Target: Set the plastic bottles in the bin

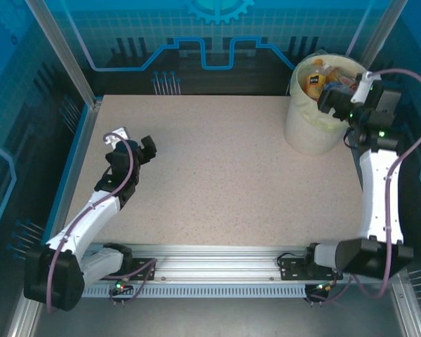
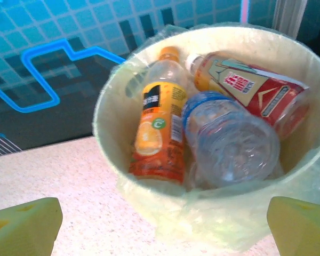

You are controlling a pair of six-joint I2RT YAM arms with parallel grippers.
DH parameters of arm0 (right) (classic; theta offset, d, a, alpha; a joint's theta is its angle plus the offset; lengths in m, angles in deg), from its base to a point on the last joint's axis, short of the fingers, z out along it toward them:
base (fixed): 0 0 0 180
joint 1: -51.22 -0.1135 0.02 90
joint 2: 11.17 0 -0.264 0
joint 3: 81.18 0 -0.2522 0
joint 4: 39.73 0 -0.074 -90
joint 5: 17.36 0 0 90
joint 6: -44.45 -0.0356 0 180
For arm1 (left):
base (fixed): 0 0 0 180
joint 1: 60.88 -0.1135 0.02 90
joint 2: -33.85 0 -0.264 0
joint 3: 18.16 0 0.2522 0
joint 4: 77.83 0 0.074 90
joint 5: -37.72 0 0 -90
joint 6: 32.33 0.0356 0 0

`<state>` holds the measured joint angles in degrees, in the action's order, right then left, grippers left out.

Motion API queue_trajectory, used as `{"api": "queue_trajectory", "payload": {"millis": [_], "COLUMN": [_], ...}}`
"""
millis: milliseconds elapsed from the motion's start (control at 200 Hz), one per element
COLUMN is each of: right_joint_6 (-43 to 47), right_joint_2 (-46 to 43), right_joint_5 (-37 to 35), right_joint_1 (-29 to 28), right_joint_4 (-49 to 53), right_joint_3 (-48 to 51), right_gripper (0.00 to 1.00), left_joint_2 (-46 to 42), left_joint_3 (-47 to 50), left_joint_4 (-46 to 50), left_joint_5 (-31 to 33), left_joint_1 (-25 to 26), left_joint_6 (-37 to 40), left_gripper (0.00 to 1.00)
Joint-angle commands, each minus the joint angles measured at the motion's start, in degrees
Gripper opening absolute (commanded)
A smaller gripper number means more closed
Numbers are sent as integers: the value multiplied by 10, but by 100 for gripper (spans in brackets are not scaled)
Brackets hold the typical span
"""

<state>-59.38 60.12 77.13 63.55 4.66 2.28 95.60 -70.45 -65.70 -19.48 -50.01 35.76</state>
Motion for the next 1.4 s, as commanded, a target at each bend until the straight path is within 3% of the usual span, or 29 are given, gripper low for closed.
{"api": "queue_trajectory", "payload": {"millis": [0, 180, 345, 525, 690, 875, 1010, 1181, 1256, 1291, 1321, 1396], "right_joint_6": [-33, -39, -2, 72, 122, 163, 158, 135, 136, 136, 136, 136], "right_joint_2": [-50, -130, -103, -6, 44, 89, 148, 147, 147, 147, 147, 147], "right_joint_5": [-12, -30, -56, -112, -102, -62, -101, -88, -88, -88, -88, -88], "right_joint_1": [-26, -52, -96, -141, -161, -168, -177, -155, -155, -155, -156, -156], "right_joint_4": [-125, -265, -388, -456, -544, -675, -777, -730, -730, -729, -730, -730], "right_joint_3": [112, 314, 461, 494, 511, 570, 601, 577, 576, 576, 576, 576], "right_gripper": [100, 100, 100, 100, 100, 100, 100, 100, 100, 100, 100, 100], "left_joint_2": [-3, 13, 55, 119, 165, 196, 242, 244, 248, 270, 281, 269], "left_joint_3": [25, 65, 96, 100, 116, 127, 152, 142, 153, 172, 188, 185], "left_joint_4": [11, -50, -105, -163, -261, -367, -479, -452, -466, -518, -575, -543], "left_joint_5": [131, 167, 194, 132, 94, -13, -61, -116, -183, -215, -215, -212], "left_joint_1": [-11, -24, -30, -39, -39, -42, -45, -57, -84, -96, -96, -96], "left_joint_6": [4, 26, 52, 91, 135, 187, 221, 219, 205, 206, 213, 205], "left_gripper": [99, 99, 99, 99, 99, 99, 99, 99, 99, 99, 99, 99]}}
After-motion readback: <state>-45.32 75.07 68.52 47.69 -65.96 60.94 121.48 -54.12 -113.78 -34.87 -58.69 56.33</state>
